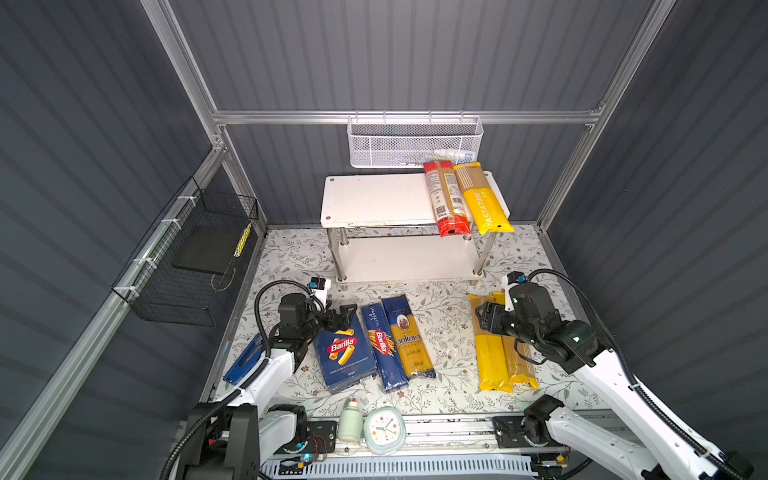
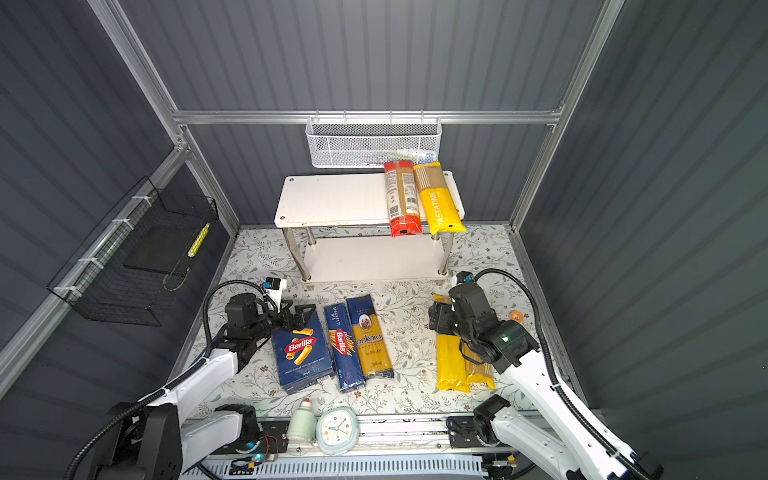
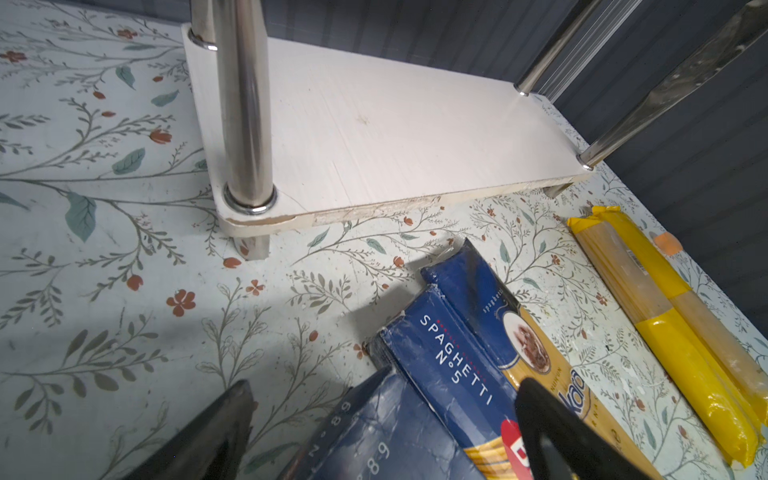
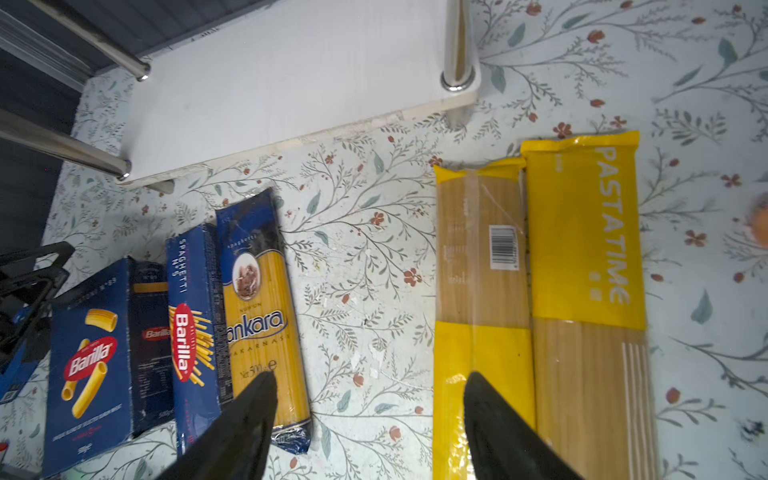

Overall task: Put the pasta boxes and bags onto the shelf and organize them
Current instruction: 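Move the right gripper back over the yellow spaghetti bags on the table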

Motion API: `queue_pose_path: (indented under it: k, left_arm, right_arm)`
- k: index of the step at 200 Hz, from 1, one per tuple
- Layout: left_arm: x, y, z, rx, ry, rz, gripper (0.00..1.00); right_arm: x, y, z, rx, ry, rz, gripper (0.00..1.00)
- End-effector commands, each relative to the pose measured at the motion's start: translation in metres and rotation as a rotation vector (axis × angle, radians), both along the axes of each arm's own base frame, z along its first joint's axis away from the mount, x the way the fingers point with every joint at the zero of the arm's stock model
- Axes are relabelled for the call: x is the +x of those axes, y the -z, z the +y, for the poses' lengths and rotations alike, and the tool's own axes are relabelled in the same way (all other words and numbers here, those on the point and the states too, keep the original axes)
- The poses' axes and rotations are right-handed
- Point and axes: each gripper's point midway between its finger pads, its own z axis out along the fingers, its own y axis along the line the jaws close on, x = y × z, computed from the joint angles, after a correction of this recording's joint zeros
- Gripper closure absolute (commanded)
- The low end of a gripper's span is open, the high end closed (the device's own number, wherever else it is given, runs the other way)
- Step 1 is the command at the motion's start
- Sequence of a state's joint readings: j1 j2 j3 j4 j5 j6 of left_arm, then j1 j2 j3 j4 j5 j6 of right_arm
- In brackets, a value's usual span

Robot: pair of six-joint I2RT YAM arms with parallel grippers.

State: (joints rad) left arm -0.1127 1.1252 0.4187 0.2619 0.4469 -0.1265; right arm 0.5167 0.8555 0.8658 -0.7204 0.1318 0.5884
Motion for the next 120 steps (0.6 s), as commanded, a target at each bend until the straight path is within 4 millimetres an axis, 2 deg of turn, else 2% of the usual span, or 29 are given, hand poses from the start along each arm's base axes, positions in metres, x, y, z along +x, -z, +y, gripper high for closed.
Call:
queue_pose_path:
  k: [1, 23, 65, 120]
  left_arm:
    - [0.002, -0.009, -0.003, 0.011, 0.024, -0.030, 0.01]
    - [0.000, -0.013, 0.001, 0.027, 0.006, -0.058, 0.01]
    - [-0.007, -0.014, 0.002, 0.021, 0.001, -0.065, 0.01]
    - [-0.007, -0.015, 0.003, 0.020, -0.010, -0.074, 0.01]
  right_arm:
    - [0.003, 0.012, -0.009, -0.011, 0.064, 0.001, 0.28]
    - [0.003, 0.034, -0.009, 0.002, 0.076, 0.041, 0.27]
    - [0.005, 0.064, -0.009, 0.058, 0.105, 0.092, 0.28]
    - [-0.004, 0.079, -0.024, 0.065, 0.179, 0.092, 0.27]
